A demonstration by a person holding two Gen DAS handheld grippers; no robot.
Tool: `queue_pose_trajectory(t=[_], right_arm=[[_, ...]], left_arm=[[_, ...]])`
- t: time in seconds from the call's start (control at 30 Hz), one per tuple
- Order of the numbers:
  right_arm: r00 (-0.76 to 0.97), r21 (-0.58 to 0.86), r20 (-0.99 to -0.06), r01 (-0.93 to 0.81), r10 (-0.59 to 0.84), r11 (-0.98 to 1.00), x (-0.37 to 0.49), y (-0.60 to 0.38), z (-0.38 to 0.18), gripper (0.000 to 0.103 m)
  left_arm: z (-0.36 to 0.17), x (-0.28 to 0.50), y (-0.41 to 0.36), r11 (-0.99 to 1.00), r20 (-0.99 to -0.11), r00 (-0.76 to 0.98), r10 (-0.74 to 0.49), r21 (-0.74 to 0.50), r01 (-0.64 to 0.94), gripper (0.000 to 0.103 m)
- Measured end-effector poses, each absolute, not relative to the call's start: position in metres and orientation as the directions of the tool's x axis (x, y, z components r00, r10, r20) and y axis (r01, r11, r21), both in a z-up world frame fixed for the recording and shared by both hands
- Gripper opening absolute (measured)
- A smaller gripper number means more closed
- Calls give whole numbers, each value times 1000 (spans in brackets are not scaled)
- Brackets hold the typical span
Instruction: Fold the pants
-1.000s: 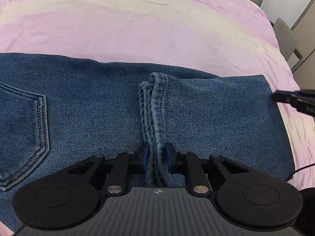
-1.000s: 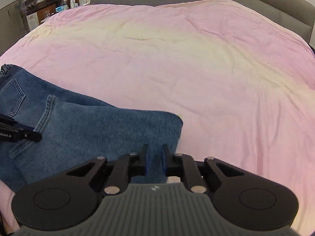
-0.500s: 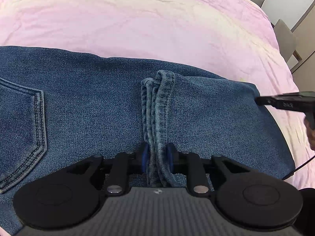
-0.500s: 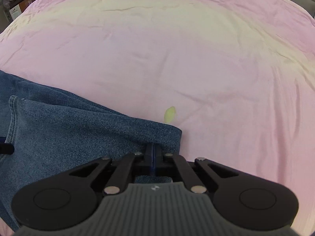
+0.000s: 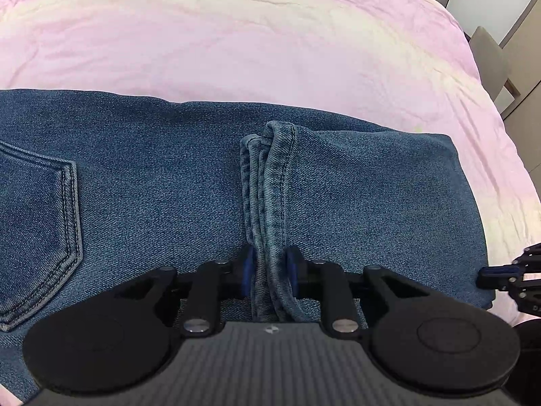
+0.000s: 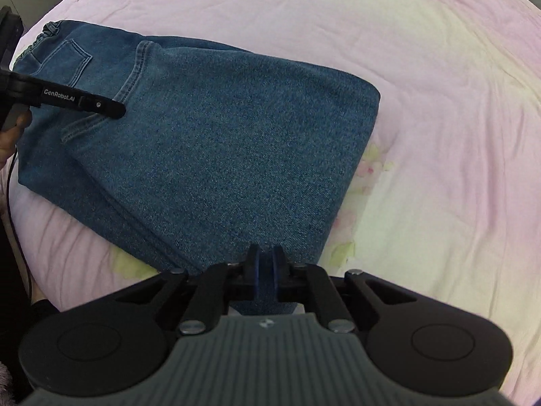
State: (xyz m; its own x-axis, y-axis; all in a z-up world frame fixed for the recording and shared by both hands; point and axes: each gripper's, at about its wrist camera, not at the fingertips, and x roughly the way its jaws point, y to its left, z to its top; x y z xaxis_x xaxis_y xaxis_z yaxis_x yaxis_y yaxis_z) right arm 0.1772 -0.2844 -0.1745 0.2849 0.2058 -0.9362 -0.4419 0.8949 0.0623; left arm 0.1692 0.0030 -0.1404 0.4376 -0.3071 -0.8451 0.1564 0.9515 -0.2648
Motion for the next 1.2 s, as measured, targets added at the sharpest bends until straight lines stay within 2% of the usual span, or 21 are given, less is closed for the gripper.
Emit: queue_pose_trajectory(t=[0.13,0.33,0.4,0.47,0.67,0.77,0.9,1.07,1.2], right_arm=[[283,26,-943,-464,177,885,172,-276,-188,0],[285,-3,-943,-517,169,856,173,-269,-165,1],[309,-27,-933,-575,187,818,170,-265,-153,10],[328,-43,-919,-635,219,771,168,-256,-143,45],[289,-58,-916,-783,279,620,185,-204,-140,49],[285,-98,-911,-852,299,514,192,-172,-144,62],[251,-109,-913,-909,320,402,215,-125,-153,66],[220,-141,-916,-959,336,245,237,-75,-157,75],[184,-131,-922,-976,342,172,246,-50,-160,77]], left_arm=[[-142,172,5,950,-847,430,-312,-276,146,30],[-131,160,0,960,-838,468,-279,-230,160,33],[-124,151,4,961,-835,477,-275,-224,163,34],[-112,143,15,959,-822,495,-282,-246,138,34],[-78,127,64,946,-787,556,-268,-324,-3,39],[-69,119,95,951,-789,576,-215,-304,-61,41],[-61,112,151,939,-797,587,-142,-297,-175,45],[-59,98,214,892,-782,620,-62,-322,-316,64],[-70,88,251,831,-771,636,-34,-375,-410,71]])
